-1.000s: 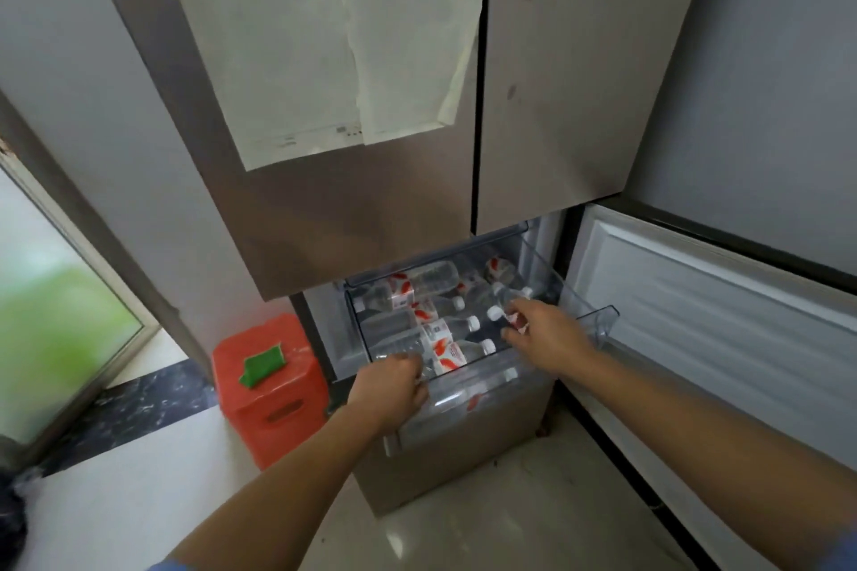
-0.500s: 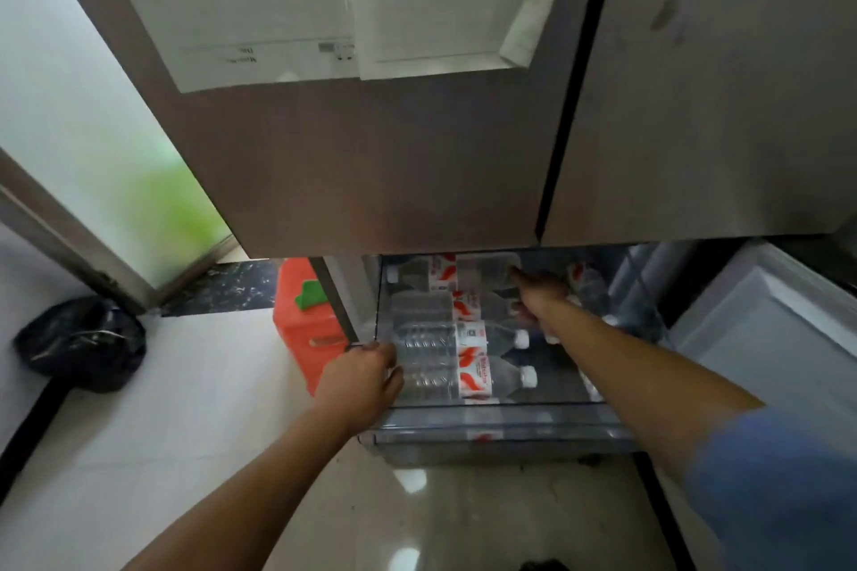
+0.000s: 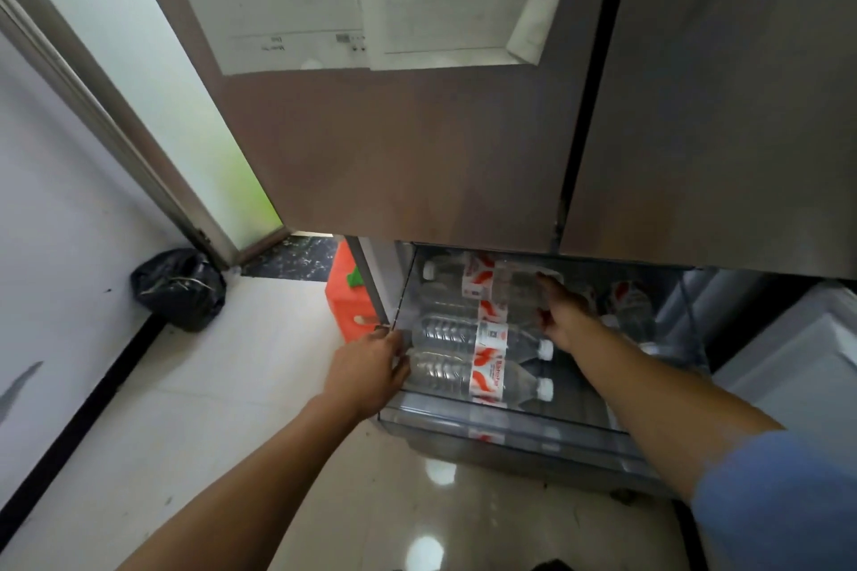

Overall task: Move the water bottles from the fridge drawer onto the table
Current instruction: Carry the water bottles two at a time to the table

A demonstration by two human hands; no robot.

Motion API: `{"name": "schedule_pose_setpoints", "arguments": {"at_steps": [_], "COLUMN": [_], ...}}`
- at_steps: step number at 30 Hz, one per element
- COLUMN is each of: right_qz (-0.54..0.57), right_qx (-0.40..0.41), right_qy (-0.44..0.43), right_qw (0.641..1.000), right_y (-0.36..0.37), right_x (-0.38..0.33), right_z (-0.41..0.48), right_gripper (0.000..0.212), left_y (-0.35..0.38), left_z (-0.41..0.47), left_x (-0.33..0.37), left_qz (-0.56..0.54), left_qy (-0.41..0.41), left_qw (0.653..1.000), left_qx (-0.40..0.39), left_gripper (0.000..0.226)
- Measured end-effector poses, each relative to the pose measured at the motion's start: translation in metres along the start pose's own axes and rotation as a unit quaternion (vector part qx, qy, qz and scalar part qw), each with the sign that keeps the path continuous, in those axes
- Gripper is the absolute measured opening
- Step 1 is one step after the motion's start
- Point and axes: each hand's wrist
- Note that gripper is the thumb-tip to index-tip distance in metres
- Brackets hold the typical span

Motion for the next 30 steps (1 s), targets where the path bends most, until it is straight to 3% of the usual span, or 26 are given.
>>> {"name": "schedule_pose_setpoints", "arguments": {"at_steps": [3, 6, 9, 12, 14, 16, 18, 19, 21, 23, 25, 28, 30], "right_qz": [0.014, -0.023, -0.038, -0.047, -0.092, -0.186, -0.288, -0.333, -0.465, -0.584, -0.660, -0.702, -0.710], "right_qx": [-0.011, -0.054, -0.100, -0.136, -0.159, -0.138, -0.068, -0.026, 0.043, 0.063, 0.068, 0.084, 0.113], "right_qy": [0.005, 0.016, 0.047, 0.087, 0.100, 0.073, -0.028, -0.098, -0.213, -0.239, -0.221, -0.174, -0.172], "right_qw": [1.000, 0.998, 0.993, 0.986, 0.978, 0.970, 0.955, 0.938, 0.858, 0.773, 0.715, 0.686, 0.673], "right_y": [-0.017, -0.037, -0.051, -0.067, -0.079, -0.085, -0.090, -0.093, -0.102, -0.106, -0.104, -0.091, -0.086], "right_x": [-0.001, -0.003, -0.001, 0.001, 0.001, -0.001, -0.004, -0.008, -0.018, -0.025, -0.021, 0.003, 0.016], "right_z": [-0.021, -0.039, -0.052, -0.061, -0.068, -0.072, -0.072, -0.071, -0.067, -0.065, -0.055, -0.031, -0.016], "right_gripper": [0.023, 0.015, 0.019, 0.029, 0.040, 0.049, 0.047, 0.044, 0.036, 0.031, 0.037, 0.063, 0.066], "left_y": [-0.009, -0.015, -0.011, -0.006, -0.004, -0.005, -0.010, -0.014, -0.020, -0.024, -0.025, -0.024, -0.024], "left_z": [0.006, 0.020, 0.031, 0.037, 0.041, 0.045, 0.050, 0.053, 0.056, 0.056, 0.052, 0.043, 0.037], "left_x": [0.007, 0.021, 0.038, 0.059, 0.069, 0.075, 0.079, 0.079, 0.076, 0.072, 0.069, 0.065, 0.064], "left_qz": [-0.006, -0.106, -0.228, -0.343, -0.358, -0.357, -0.347, -0.336, -0.309, -0.279, -0.257, -0.251, -0.246], "left_qy": [-0.007, -0.060, -0.109, -0.166, -0.174, -0.174, -0.171, -0.172, -0.168, -0.166, -0.169, -0.181, -0.187], "left_qw": [1.000, 0.993, 0.967, 0.924, 0.916, 0.915, 0.918, 0.922, 0.932, 0.942, 0.947, 0.944, 0.944], "left_qx": [-0.003, -0.005, -0.023, 0.008, 0.050, 0.071, 0.084, 0.087, 0.088, 0.089, 0.092, 0.111, 0.112], "left_gripper": [0.023, 0.035, 0.054, 0.036, 0.031, 0.031, 0.033, 0.035, 0.038, 0.035, 0.025, 0.015, 0.014]}}
Point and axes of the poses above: each hand's wrist, its own z-axis towards the middle knuckle, its own y-axis out of the palm, x = y × z, and after that the axes turned 6 degrees about x, right-handed
